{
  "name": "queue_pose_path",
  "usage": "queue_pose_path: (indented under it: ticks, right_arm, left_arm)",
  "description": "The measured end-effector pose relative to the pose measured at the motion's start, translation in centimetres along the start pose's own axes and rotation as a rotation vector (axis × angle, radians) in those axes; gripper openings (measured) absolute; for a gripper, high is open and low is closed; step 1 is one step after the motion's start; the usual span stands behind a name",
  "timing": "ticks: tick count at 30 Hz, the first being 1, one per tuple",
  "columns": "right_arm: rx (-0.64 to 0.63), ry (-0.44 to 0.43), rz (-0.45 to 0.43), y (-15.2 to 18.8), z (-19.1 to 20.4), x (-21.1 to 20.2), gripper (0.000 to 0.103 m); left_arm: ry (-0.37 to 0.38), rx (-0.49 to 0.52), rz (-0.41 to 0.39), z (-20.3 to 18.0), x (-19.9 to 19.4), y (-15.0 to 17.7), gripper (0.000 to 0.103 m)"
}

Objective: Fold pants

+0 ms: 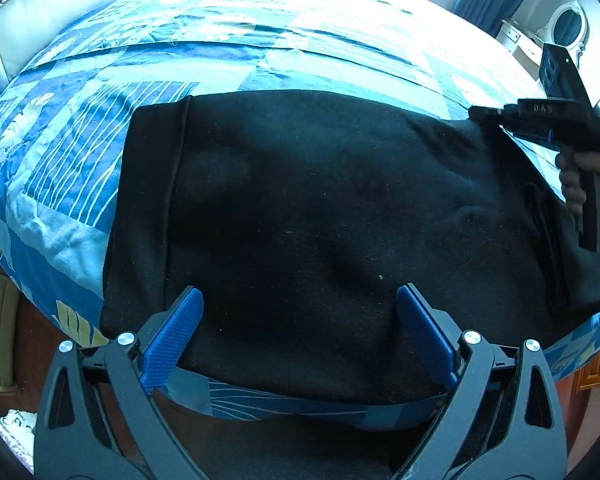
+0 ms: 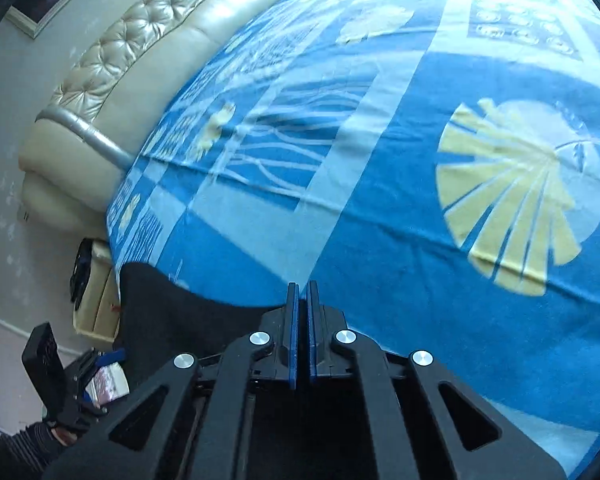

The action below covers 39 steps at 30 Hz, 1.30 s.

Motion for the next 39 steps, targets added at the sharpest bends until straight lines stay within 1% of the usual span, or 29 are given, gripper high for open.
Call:
queue_pose_path:
  ticks: [3,5,7,10,13,23,25,27,29,35,39]
  right_arm:
    - [-0.021,0.040,0.037,0.2,-0.4,1.2,0.003]
    - [-0.017,0.050,0.040,0.2,-0.7,1.4,0.003]
    - [-0.036,0.102,0.043,0.2,-1.1,1.8,0.000]
    - [0.005,0.082,0.043,0.3,-1.9,2.0,0.000]
    - [0.006,0.084,0.036,0.5,-2.1,1.9,0.000]
    - [-0.067,0.166,0.023,0.4,-1.0,1.8,0.000]
    - [-0.093,0.204,0.014,0.4,-0.6,1.4,0.000]
    - [-0.152,0.268,-0.002,0.4,0.0,0.9,0.000]
    - [-0.202,0.311,-0.023,0.5,0.7,0.0,0.000]
    - [-0.252,0.359,-0.076,1.5,2.5,-3.1,0.000]
    - [-0.307,0.408,-0.097,3.0,3.8,-5.2,0.000]
  left_arm:
    - [0.001,0.003,0.002,0.0,0.1,0.0,0.097]
    - [0.001,0.002,0.002,0.0,0.1,0.0,0.097]
    - [0.000,0.004,0.003,0.0,0.1,0.0,0.097]
    - [0.000,0.008,0.004,0.0,0.1,0.0,0.097]
    - [0.002,0.006,0.006,0.1,0.2,0.0,0.097]
    - [0.001,0.011,0.005,0.1,0.3,0.0,0.097]
    - [0.001,0.011,0.004,0.1,0.4,0.0,0.097]
    - [0.000,0.011,0.004,0.1,0.3,0.0,0.097]
    - [-0.002,0.013,0.002,0.1,0.4,0.0,0.097]
    - [-0.004,0.018,-0.001,0.0,0.3,0.0,0.097]
    - [-0.005,0.022,-0.004,0.0,0.3,0.1,0.097]
Point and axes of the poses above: each gripper's, at about its wrist camera, not at the fingertips, and x roughly the way its jaws point, z to its left, y to its underside, the point moved 4 cm from there along x, roughly the way its jaws point, and after that the axes turned 13 degrees about -z, right-handed, at the moved point
